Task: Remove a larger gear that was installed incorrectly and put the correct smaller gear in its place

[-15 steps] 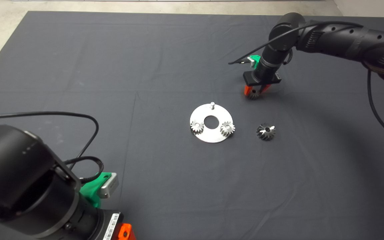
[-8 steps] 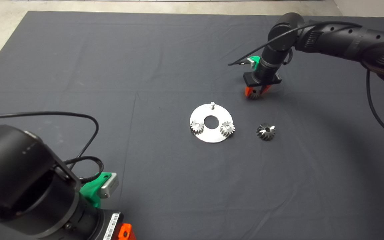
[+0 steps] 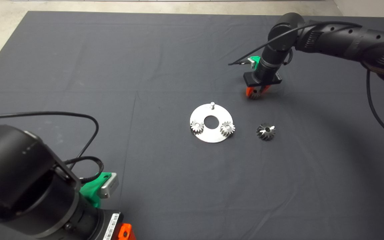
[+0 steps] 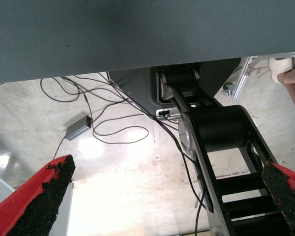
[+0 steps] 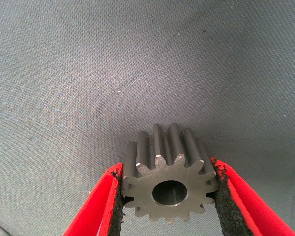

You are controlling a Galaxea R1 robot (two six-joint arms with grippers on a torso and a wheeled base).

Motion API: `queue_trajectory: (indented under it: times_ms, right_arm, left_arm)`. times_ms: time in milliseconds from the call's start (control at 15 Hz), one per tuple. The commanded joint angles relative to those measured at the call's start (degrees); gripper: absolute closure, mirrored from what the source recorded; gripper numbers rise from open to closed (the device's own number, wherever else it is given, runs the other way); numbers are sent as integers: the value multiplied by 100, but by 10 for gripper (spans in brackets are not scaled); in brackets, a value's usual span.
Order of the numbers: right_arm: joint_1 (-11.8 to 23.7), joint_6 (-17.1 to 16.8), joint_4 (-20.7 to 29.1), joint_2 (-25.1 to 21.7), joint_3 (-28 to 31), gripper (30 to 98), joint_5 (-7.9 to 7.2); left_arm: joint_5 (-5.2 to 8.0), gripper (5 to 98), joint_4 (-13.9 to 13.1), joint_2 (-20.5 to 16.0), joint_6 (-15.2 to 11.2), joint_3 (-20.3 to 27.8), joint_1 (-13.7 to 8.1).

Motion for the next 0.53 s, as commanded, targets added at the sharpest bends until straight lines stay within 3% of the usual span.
queue_trajectory:
  times_ms: [0, 267, 467]
  right_arm:
    - [137, 30, 80, -2, 45, 855, -47]
    - [172, 21, 80, 55, 263, 866, -116]
    - [324, -5, 62, 400, 405, 866, -520]
  left_arm:
    - [-18, 55, -108, 0, -19, 68, -26]
    - [-18, 55, -108, 0, -19, 68, -26]
    - [-18, 55, -108, 0, -19, 68, -26]
